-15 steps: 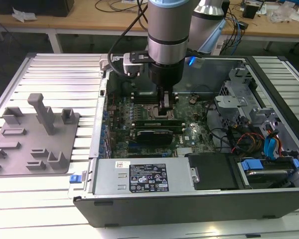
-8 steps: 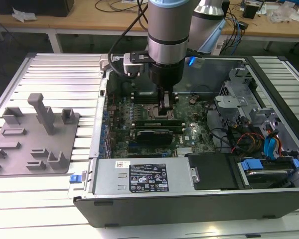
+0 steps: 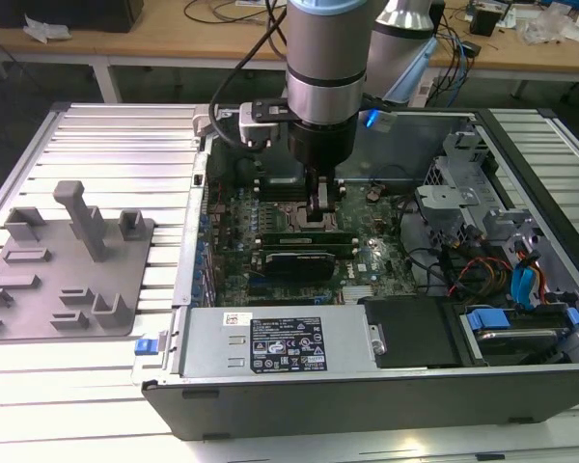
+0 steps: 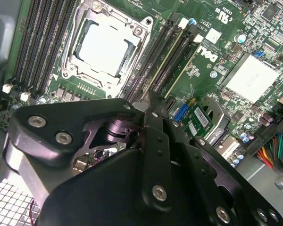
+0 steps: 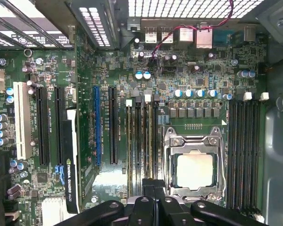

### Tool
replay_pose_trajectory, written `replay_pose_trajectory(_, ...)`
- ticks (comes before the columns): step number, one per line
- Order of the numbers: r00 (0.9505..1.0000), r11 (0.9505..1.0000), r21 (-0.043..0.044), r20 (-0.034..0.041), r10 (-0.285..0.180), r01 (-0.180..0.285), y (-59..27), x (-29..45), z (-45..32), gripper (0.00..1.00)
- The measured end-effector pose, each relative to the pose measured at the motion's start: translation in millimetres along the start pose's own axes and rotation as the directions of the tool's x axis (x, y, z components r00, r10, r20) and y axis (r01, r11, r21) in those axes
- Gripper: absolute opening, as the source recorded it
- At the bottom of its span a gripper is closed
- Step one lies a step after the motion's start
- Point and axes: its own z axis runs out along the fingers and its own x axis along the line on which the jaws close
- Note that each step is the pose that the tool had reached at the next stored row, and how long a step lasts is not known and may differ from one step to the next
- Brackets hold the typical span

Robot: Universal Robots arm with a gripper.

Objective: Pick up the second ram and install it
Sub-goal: 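Press down the second ram until it locks into place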

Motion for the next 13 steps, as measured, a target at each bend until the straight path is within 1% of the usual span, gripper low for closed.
replay_pose_trajectory(1,1.0,1.0,-0.0049,-0.0001,0.001,-0.001,-4.5,0.0,0.7,0.08)
replay_pose_trajectory(2,1.0,0.9997,-0.0239,-0.0005,0.001,-0.001,-14.9,-0.1,2.4,0.08)
replay_pose_trajectory(3,1.0,0.9994,-0.0348,-0.0007,0.001,-0.001,-23.0,-0.2,4.7,0.08)
replay_pose_trajectory(4,1.0,0.9991,-0.0424,-0.0007,0.002,-0.002,-29.0,-0.1,7.4,0.08)
replay_pose_trajectory(5,1.0,0.999,-0.0455,-0.0009,0.002,-0.002,-34.9,-0.1,9.3,0.08)
replay_pose_trajectory(7,1.0,0.9989,-0.0459,-0.001,0.002,-0.002,-42.2,-0.2,11.0,0.08)
replay_pose_trajectory(9,1.0,0.999,-0.0458,-0.0008,0.002,-0.002,-51.9,-0.2,13.1,0.08)
replay_pose_trajectory(10,1.0,0.999,-0.0457,-0.0007,0.002,-0.002,-55.1,-0.3,13.9,0.08)
replay_pose_trajectory(11,1.0,0.999,-0.0457,-0.0008,0.002,-0.002,-56.4,-0.3,14.2,0.08)
replay_pose_trajectory(12,1.0,0.999,-0.0458,-0.0008,0.002,-0.002,-60.4,-0.3,16.6,0.08)
replay_pose_trajectory(13,1.0,0.999,-0.0457,-0.0008,0.002,-0.002,-61.2,-0.2,18.8,0.08)
